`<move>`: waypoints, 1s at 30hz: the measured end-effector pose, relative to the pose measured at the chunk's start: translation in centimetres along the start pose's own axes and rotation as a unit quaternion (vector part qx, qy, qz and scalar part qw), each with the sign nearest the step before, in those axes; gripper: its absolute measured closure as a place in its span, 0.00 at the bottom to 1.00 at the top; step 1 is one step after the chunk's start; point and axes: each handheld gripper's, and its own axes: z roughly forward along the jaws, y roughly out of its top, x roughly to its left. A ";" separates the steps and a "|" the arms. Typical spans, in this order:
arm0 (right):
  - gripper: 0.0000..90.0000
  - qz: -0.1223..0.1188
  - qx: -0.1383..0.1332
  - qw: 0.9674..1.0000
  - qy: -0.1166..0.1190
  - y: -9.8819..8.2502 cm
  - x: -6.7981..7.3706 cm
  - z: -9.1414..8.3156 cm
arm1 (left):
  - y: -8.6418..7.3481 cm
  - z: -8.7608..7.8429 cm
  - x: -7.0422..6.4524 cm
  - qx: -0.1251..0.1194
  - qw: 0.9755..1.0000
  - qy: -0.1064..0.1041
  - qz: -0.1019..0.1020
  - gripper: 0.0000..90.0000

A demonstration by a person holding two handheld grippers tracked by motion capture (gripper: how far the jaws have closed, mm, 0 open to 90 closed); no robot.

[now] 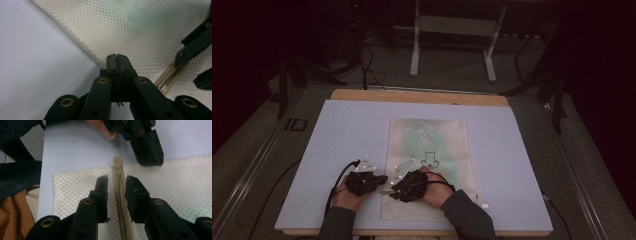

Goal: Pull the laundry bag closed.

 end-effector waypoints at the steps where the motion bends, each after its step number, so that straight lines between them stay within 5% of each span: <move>1: 0.80 0.000 0.001 1.000 0.001 0.1 0.0 0.1 | 0.0 0.0 0.0 0.000 1.000 0.000 -0.002 0.98; 22: 0.79 0.001 0.010 1.000 0.007 2.5 -0.6 3.2 | 0.1 -0.8 0.2 -0.018 1.000 0.019 -0.012 0.98; 30: 0.90 -0.017 0.015 1.000 0.000 2.8 -0.2 3.2 | 0.0 -1.1 0.3 -0.025 0.999 0.022 -0.021 0.97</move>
